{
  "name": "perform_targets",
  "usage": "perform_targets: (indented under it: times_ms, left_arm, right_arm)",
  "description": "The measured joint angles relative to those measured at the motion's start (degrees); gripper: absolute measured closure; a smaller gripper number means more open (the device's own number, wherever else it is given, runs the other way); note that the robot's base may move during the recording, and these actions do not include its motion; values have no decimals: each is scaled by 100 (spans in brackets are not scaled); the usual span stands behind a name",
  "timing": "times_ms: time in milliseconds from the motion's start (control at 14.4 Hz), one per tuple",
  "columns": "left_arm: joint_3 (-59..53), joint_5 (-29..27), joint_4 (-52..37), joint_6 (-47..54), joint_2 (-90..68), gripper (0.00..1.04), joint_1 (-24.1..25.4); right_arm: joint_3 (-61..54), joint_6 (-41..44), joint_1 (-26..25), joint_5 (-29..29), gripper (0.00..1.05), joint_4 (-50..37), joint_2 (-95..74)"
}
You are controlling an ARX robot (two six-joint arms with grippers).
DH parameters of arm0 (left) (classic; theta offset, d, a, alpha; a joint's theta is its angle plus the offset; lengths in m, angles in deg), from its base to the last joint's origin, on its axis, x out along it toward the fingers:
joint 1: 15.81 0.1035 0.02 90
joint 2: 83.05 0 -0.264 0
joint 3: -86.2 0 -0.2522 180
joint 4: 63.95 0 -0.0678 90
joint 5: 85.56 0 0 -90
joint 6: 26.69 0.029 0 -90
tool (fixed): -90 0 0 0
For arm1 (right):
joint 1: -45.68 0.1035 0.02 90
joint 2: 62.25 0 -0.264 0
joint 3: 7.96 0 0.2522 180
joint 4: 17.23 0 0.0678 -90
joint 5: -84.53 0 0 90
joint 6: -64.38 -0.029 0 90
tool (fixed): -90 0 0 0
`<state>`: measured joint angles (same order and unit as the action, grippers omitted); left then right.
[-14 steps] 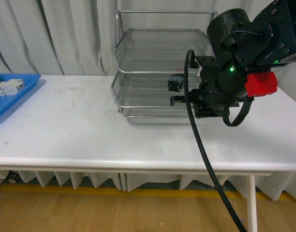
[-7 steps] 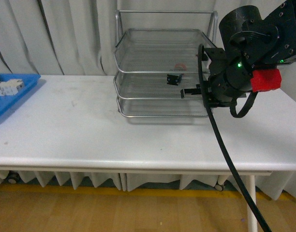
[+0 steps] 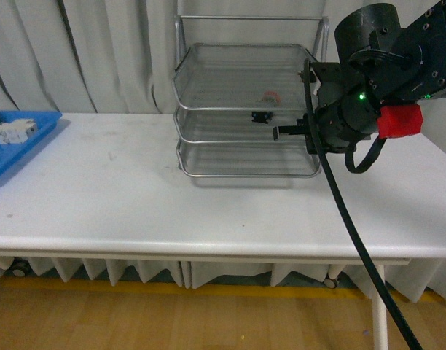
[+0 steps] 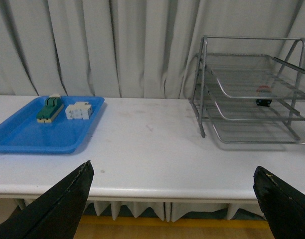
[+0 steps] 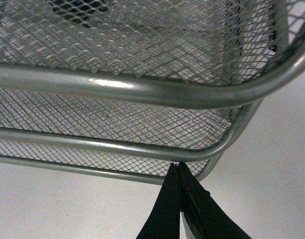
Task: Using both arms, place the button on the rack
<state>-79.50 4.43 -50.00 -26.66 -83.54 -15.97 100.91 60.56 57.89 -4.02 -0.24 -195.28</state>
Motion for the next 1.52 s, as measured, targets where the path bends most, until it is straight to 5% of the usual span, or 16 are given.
perform_targets:
  times_ms: [415, 831, 1038, 1246, 1384, 1523]
  left_arm:
    - [0, 2, 0, 0, 0, 7, 0]
    - [0, 0, 0, 0, 0, 7, 0]
    - [0, 0, 0, 0, 0, 7, 0]
    - [0, 0, 0, 0, 0, 7, 0]
    - [0, 0, -2, 0, 0, 7, 0]
    - [0, 0, -2, 0, 0, 7, 0]
  right_arm:
    - [-345, -238, -146, 122, 103, -63, 181]
    - [-3414, -1040, -216, -1224, 103, -1657, 2964]
    - [-5219, -1272, -1027, -1751, 103, -1978, 4986]
    - [-6343, -1025, -2463, -2380, 103, -2002, 6697]
    - [-7305, -212, -3270, -2129, 103, -3939, 7134]
    - [-8393, 199, -3259, -2164, 103, -4529, 7899]
